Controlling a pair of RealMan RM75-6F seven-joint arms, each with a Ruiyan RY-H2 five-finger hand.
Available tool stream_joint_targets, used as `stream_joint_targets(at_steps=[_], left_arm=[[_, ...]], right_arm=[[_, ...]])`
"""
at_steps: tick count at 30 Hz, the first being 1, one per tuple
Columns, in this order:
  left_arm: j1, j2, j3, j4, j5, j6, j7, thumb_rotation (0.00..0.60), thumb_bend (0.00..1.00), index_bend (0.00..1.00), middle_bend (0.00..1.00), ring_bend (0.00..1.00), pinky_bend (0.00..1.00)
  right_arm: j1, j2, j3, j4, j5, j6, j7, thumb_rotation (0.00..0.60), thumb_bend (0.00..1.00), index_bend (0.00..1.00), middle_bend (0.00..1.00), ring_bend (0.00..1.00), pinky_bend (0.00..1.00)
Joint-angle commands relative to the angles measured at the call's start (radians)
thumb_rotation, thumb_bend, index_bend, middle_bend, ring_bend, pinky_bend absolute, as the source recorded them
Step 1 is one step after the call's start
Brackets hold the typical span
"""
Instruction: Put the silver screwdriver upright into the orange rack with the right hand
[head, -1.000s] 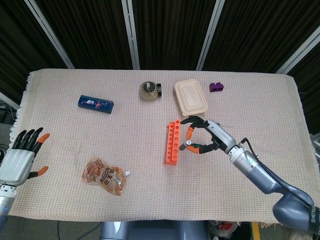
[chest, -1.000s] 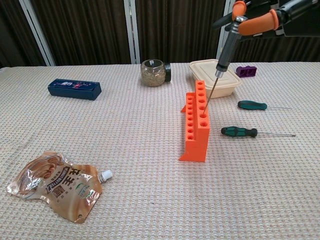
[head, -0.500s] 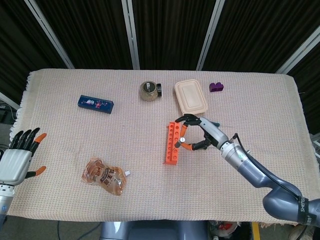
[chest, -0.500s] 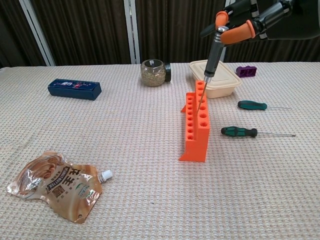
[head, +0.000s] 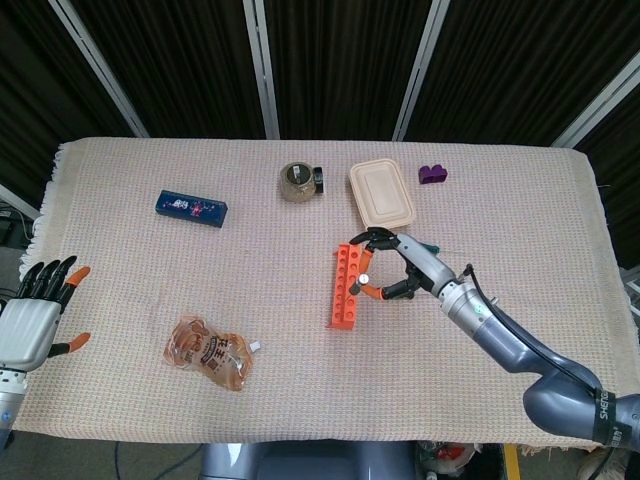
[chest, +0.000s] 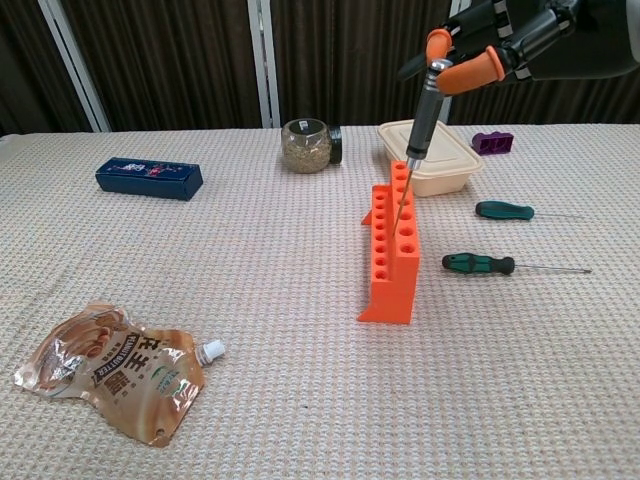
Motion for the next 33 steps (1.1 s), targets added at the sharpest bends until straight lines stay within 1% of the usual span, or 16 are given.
stream_joint_targets(at_steps=[1, 18, 33], left_arm=[[-0.001, 0.000, -0.001, -0.001, -0.001, 0.000, 0.002, 0.600, 0.13, 0.11, 0.00, 0.00, 0.00], [0.001, 0.010, -0.002, -0.024, 0.001, 0.008, 0.015, 0.600, 0.13, 0.11, 0.00, 0.00, 0.00], [0.003, 0.013, -0.001, -0.029, -0.001, 0.007, 0.016, 0.600, 0.13, 0.11, 0.00, 0.00, 0.00]], right_arm=[[0.000, 0.011, 0.005, -0.005, 0.008, -0.001, -0.008, 0.600, 0.33, 0.64, 0.20, 0.00, 0.00], [-0.006, 0.053, 0.026, -0.024, 0.016, -0.025, -0.008, 0.600, 0.33, 0.64, 0.20, 0.00, 0.00], [-0.011, 0.047, 0.027, -0.022, 0.000, -0.050, -0.001, 0.600, 0.33, 0.64, 0.20, 0.00, 0.00]])
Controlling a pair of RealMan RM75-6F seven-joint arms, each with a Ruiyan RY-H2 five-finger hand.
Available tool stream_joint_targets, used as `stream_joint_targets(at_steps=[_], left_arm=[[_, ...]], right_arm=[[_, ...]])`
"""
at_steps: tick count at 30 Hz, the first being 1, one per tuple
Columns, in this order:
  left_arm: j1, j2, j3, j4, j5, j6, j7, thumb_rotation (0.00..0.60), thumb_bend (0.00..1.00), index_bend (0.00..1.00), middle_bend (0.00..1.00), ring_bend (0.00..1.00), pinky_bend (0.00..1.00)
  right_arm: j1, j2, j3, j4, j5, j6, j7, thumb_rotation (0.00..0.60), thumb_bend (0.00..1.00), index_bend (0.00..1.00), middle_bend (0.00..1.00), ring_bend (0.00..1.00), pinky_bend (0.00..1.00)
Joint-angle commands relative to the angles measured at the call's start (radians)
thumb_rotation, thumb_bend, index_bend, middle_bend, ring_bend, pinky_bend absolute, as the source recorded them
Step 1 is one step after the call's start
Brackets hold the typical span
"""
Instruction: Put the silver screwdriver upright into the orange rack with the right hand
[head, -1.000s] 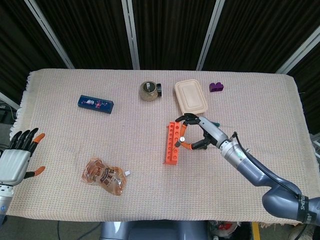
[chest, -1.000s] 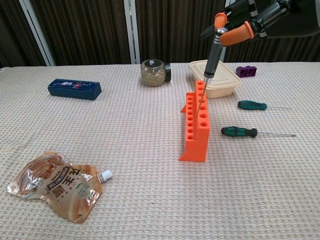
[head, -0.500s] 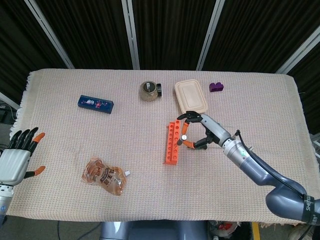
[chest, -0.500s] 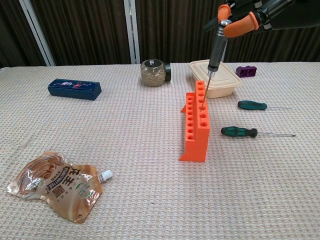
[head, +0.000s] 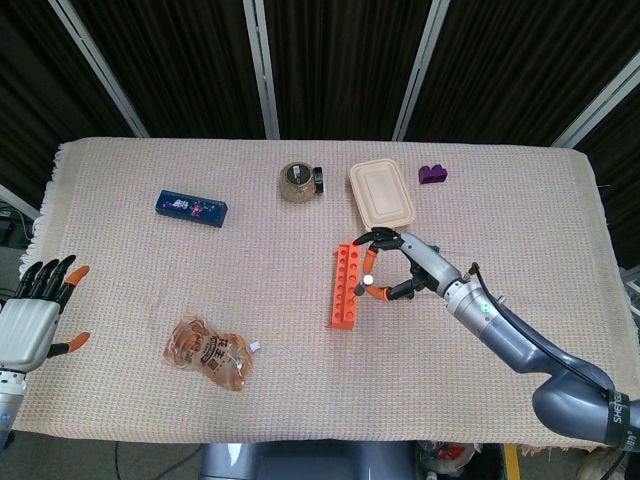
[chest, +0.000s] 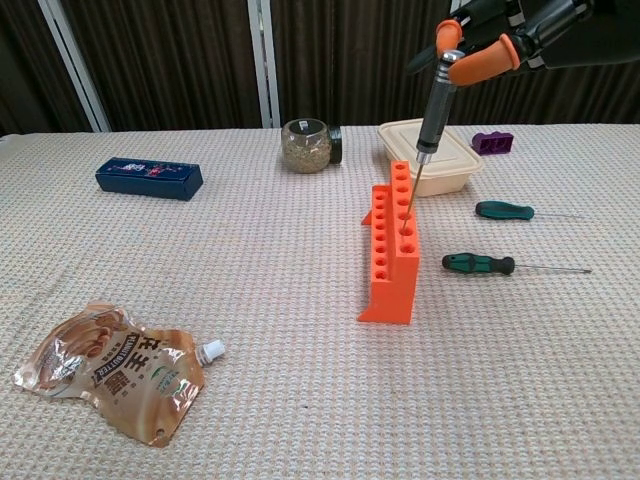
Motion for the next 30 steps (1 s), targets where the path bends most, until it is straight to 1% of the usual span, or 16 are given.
stream_joint_targets(at_steps=[1, 4, 10, 18, 24, 30], left_arm=[[0.000, -0.001, 0.000, 0.000, 0.001, -0.001, 0.000, 0.600, 0.13, 0.11, 0.00, 0.00, 0.00], [0.000, -0.002, 0.001, 0.001, 0.000, -0.002, 0.000, 0.600, 0.13, 0.11, 0.00, 0.00, 0.00], [0.004, -0.001, 0.002, 0.007, -0.005, 0.001, -0.001, 0.600, 0.13, 0.11, 0.00, 0.00, 0.00], [0.005, 0.001, -0.002, 0.015, -0.010, 0.003, -0.006, 0.600, 0.13, 0.11, 0.00, 0.00, 0.00], [0.005, 0.001, -0.003, 0.021, -0.010, 0.003, -0.010, 0.600, 0.13, 0.11, 0.00, 0.00, 0.00], [0.007, 0.000, -0.004, 0.025, -0.015, 0.003, -0.012, 0.600, 0.13, 0.11, 0.00, 0.00, 0.00]], right_arm=[[0.001, -0.003, -0.001, 0.002, -0.001, -0.003, -0.001, 0.600, 0.33, 0.64, 0.20, 0.00, 0.00], [0.005, -0.015, -0.005, 0.013, -0.001, -0.010, -0.004, 0.600, 0.33, 0.64, 0.20, 0.00, 0.00], [0.025, -0.070, -0.029, 0.053, 0.003, -0.015, -0.037, 0.600, 0.33, 0.64, 0.20, 0.00, 0.00], [0.032, -0.136, -0.058, 0.091, 0.019, 0.028, -0.102, 0.600, 0.33, 0.64, 0.20, 0.00, 0.00], [0.041, -0.179, -0.075, 0.116, 0.055, 0.062, -0.161, 0.600, 0.33, 0.64, 0.20, 0.00, 0.00], [0.050, -0.204, -0.091, 0.128, 0.080, 0.074, -0.214, 0.600, 0.33, 0.64, 0.20, 0.00, 0.00]])
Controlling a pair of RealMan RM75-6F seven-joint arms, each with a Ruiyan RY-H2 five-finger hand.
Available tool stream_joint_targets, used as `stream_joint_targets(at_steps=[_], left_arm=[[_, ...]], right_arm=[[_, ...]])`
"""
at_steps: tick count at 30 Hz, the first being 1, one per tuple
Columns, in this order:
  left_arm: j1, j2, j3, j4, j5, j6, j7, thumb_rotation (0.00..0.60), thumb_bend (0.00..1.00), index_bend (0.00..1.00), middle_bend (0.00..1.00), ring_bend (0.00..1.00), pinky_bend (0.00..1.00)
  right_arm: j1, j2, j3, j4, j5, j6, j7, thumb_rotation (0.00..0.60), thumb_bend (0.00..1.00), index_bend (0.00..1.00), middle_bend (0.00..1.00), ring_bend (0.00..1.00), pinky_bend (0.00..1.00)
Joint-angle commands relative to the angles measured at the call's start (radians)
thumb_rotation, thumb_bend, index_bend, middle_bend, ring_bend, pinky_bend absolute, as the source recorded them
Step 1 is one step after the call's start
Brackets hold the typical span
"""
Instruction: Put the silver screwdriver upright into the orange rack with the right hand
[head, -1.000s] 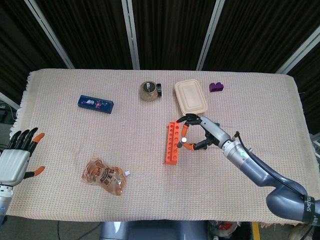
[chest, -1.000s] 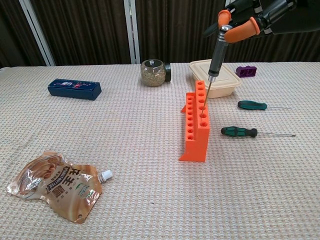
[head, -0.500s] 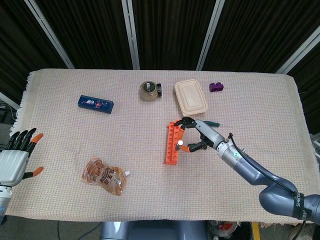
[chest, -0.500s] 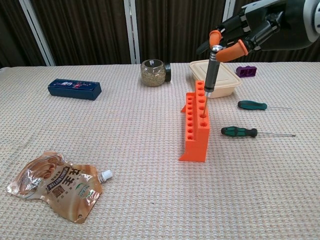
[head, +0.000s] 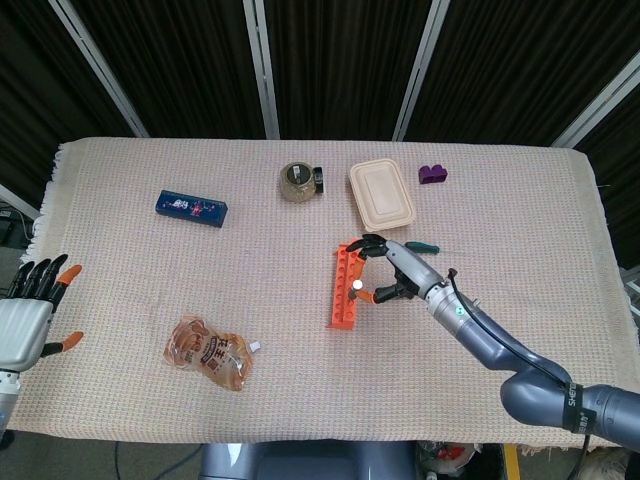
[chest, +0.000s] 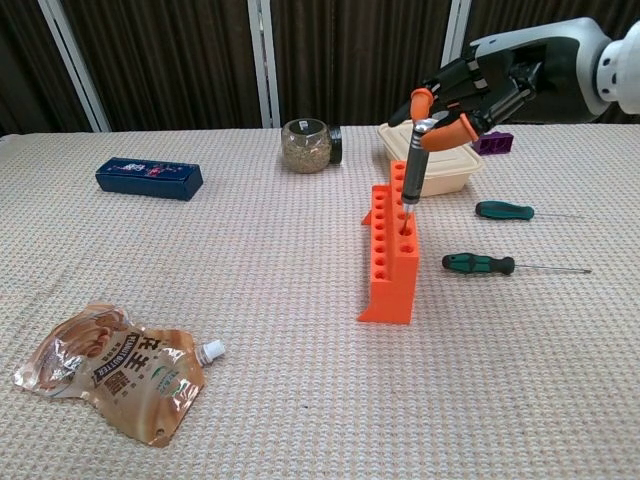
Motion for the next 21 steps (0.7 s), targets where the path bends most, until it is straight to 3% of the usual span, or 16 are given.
stream_joint_targets(at_steps=[1, 21], left_arm=[[0.000, 0.000, 0.000, 0.001, -0.001, 0.000, 0.000, 0.600, 0.13, 0.11, 0.00, 0.00, 0.00], [-0.002, -0.010, 0.001, 0.012, -0.004, -0.010, -0.009, 0.600, 0.13, 0.11, 0.00, 0.00, 0.00]], right_arm=[[0.005, -0.010, -0.009, 0.005, 0.010, 0.005, -0.021, 0.600, 0.33, 0.64, 0.20, 0.00, 0.00], [0.029, -0.045, -0.029, 0.004, 0.086, 0.005, -0.118, 0.600, 0.33, 0.64, 0.20, 0.00, 0.00]])
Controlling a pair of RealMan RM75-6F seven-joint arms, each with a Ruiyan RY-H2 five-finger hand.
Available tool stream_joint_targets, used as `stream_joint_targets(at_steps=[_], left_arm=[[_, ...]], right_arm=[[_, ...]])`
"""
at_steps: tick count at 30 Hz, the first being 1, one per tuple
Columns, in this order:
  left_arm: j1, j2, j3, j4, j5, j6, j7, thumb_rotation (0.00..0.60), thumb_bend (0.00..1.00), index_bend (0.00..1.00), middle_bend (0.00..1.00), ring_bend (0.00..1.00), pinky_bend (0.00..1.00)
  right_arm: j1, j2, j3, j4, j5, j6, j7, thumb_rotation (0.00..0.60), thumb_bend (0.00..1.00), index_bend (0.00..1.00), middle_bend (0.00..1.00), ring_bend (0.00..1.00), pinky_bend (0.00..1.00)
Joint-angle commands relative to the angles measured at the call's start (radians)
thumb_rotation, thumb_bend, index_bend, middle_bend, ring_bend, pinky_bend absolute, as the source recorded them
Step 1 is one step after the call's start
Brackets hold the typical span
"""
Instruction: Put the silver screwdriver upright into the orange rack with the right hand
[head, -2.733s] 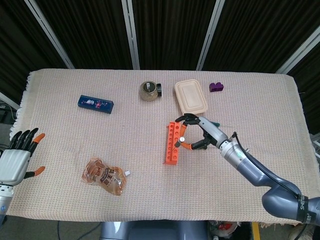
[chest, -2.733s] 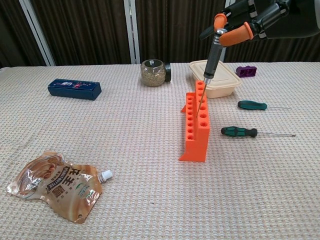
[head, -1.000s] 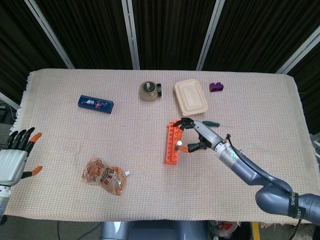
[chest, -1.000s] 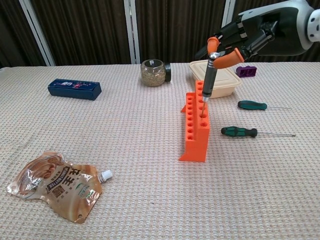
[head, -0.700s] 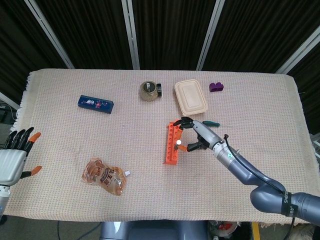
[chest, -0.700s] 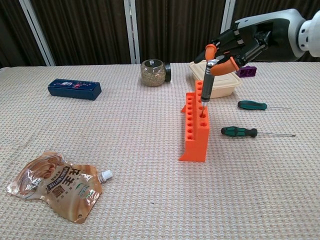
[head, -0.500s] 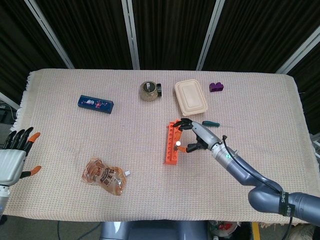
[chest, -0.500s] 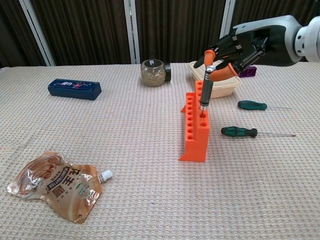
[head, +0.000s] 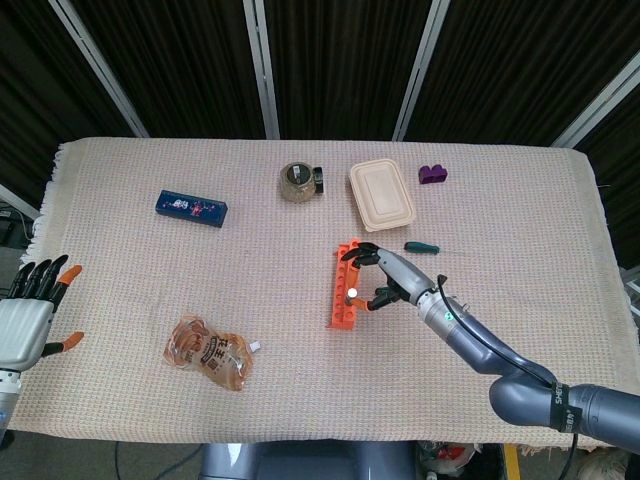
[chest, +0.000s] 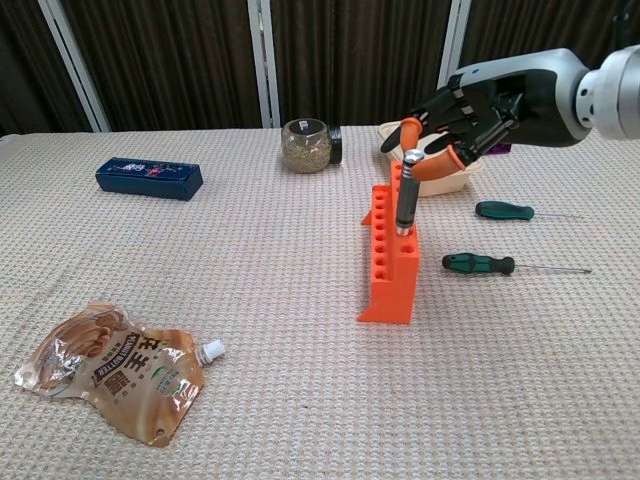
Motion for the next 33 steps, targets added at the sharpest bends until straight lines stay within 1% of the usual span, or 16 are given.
stream_joint_targets(at_steps=[1, 10, 22, 33], left_arm=[[0.000, 0.000, 0.000, 0.002, 0.001, 0.000, -0.003, 0.600, 0.13, 0.11, 0.00, 0.00, 0.00], [-0.001, -0.004, -0.001, 0.008, -0.004, -0.004, -0.004, 0.600, 0.13, 0.11, 0.00, 0.00, 0.00], [-0.005, -0.007, -0.002, 0.008, -0.006, -0.009, -0.004, 0.600, 0.13, 0.11, 0.00, 0.00, 0.00], [-0.006, -0.006, -0.002, 0.005, -0.006, -0.010, -0.002, 0.600, 0.13, 0.11, 0.00, 0.00, 0.00]], right_arm=[[0.005, -0.006, -0.002, 0.006, 0.014, 0.000, -0.011, 0.600, 0.32, 0.64, 0.20, 0.00, 0.00], [0.015, -0.016, -0.004, 0.014, 0.041, 0.001, -0.044, 0.600, 0.33, 0.64, 0.20, 0.00, 0.00], [0.013, 0.001, -0.001, 0.014, 0.056, -0.005, -0.062, 0.600, 0.33, 0.64, 0.20, 0.00, 0.00], [0.003, -0.002, -0.007, 0.018, 0.042, -0.015, -0.064, 0.600, 0.33, 0.64, 0.20, 0.00, 0.00]])
